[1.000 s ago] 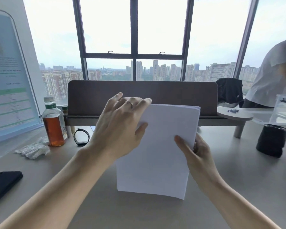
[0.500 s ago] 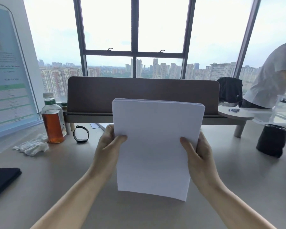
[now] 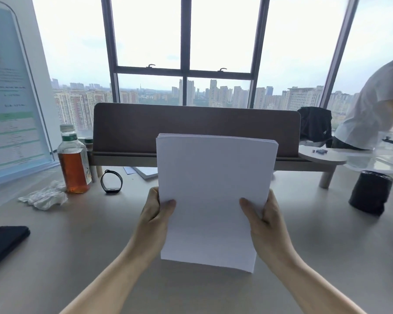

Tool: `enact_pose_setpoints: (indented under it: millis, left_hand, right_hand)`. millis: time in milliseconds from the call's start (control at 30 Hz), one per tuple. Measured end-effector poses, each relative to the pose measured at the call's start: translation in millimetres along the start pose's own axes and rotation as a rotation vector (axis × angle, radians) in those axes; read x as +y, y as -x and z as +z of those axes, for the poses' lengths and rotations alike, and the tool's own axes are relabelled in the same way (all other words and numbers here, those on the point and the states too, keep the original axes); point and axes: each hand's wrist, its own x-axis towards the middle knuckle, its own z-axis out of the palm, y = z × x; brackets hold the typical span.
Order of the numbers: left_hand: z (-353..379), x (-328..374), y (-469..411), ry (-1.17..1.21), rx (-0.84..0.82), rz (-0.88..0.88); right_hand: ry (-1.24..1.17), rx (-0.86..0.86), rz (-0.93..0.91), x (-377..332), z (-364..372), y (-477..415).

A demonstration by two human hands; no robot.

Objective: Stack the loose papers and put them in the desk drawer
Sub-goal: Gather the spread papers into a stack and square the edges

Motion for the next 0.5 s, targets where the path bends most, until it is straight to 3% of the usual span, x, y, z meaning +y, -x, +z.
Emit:
enact_pose_setpoints:
  millis: [167, 500]
  left_hand:
    - [-2.3, 4.0, -3.1, -0.072, -0.001, 0.002]
    - [-7.2, -23.8, 20.1, -0.085, -0.012, -0.081]
  right_hand:
    - [0.012, 0.042, 0.0, -2.7, -2.0, -5.8]
    - [0.04, -0.041, 0.113, 17.3, -3.3, 17.0]
